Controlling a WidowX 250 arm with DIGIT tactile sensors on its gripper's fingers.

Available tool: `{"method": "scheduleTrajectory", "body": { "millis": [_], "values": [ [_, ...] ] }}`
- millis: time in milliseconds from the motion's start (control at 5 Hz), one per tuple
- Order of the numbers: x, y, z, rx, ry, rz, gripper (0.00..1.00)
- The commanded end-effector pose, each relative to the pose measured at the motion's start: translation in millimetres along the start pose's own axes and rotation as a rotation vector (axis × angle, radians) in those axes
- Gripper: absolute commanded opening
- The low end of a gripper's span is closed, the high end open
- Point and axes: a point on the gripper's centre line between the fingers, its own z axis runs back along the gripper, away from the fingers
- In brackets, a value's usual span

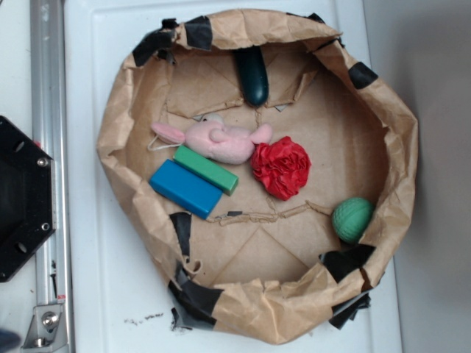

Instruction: Grab the red paper.

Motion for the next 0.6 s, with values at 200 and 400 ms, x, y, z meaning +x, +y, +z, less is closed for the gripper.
{"method": "scheduleTrajectory", "body": {
  "millis": [200, 400],
  "values": [
    [37, 32, -25, 0.179, 0.031, 0.028, 1.00],
    [89, 41, -74, 0.119, -0.148, -0.154, 1.00]
  ]
}}
